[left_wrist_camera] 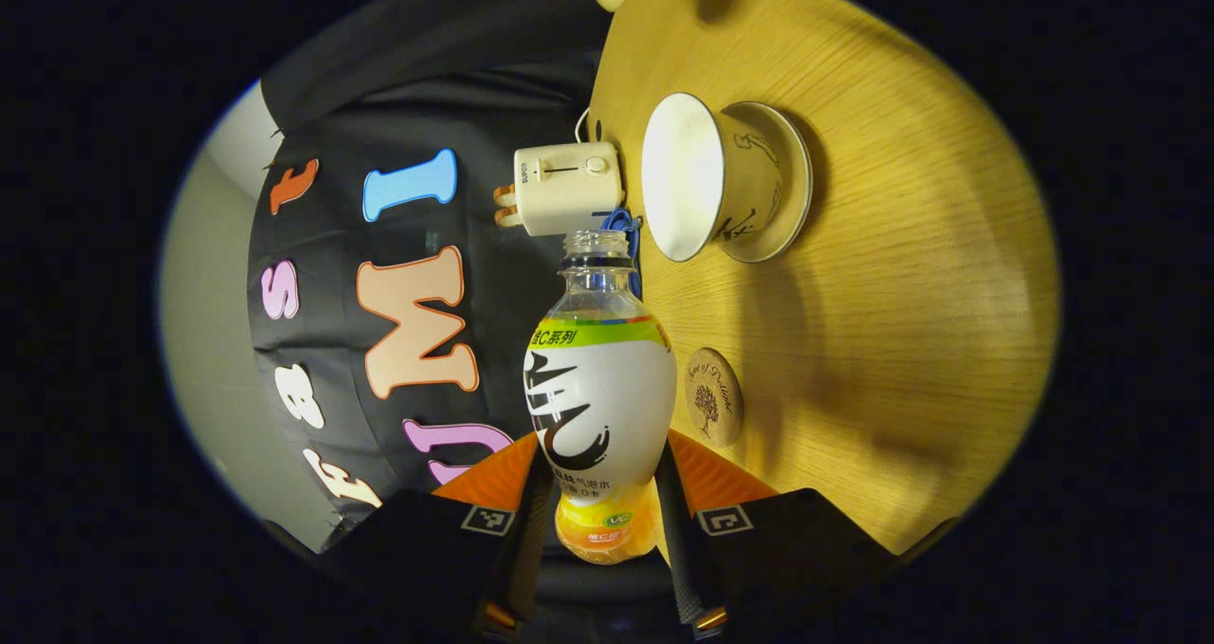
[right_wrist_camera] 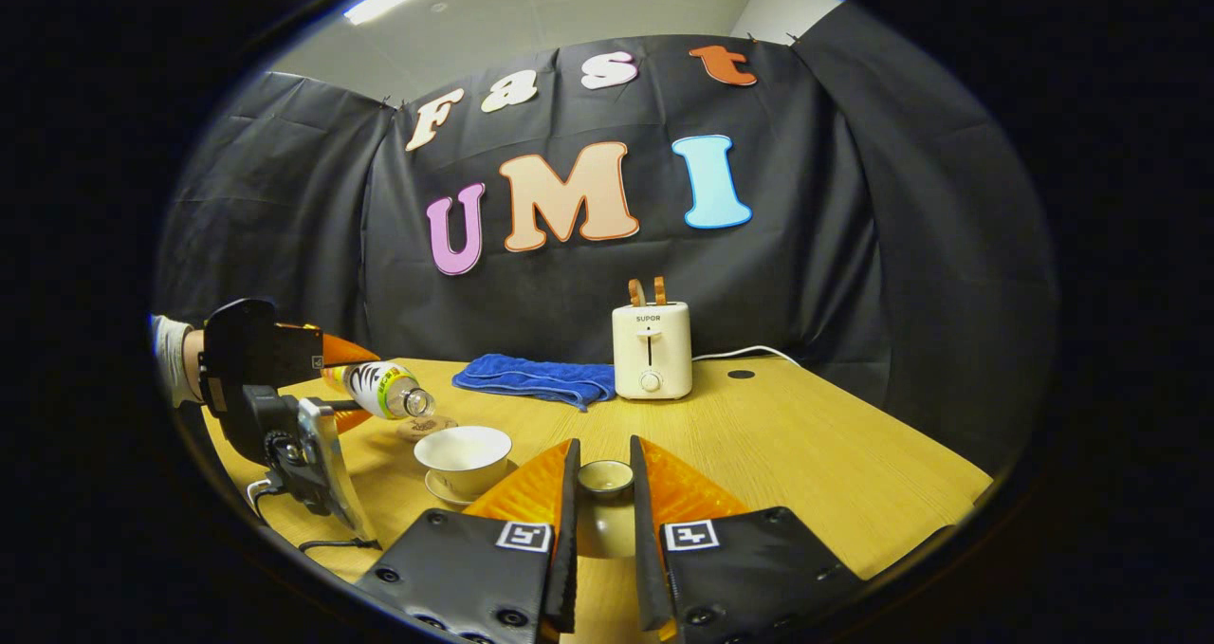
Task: Open the teacup lid with one hand, grasp the water bottle and pour water into the teacup with the other hand; after pouring, place the water bottle on the coaster and then close the teacup lid.
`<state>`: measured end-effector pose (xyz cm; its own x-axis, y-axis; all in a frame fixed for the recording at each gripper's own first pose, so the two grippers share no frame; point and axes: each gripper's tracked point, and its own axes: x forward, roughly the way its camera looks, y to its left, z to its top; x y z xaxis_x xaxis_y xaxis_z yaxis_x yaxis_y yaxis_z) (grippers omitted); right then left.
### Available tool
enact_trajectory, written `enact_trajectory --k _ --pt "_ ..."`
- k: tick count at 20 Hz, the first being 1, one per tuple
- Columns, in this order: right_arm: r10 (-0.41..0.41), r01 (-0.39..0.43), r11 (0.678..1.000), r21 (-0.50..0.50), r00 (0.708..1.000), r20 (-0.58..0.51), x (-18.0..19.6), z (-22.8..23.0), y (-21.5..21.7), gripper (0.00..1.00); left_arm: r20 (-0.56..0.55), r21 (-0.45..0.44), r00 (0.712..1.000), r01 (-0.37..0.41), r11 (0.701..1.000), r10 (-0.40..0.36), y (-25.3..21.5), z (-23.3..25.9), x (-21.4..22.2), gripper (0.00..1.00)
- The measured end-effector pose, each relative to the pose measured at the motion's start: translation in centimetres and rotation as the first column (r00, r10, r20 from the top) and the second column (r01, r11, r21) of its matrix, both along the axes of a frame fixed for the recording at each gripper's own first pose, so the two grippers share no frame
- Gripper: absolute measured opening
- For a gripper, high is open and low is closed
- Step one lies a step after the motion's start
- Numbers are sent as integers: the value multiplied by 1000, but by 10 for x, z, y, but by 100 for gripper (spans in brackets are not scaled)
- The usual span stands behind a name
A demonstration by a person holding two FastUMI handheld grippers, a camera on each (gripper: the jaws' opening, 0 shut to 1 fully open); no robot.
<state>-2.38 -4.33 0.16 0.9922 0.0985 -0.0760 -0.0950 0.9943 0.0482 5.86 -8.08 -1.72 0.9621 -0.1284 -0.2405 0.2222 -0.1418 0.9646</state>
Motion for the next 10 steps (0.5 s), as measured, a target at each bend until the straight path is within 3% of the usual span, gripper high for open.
enact_trajectory --k 10 --pt "24 -23 999 -43 1000 8 -3 1 10 29 -2 185 999 39 982 -39 -1 11 9 55"
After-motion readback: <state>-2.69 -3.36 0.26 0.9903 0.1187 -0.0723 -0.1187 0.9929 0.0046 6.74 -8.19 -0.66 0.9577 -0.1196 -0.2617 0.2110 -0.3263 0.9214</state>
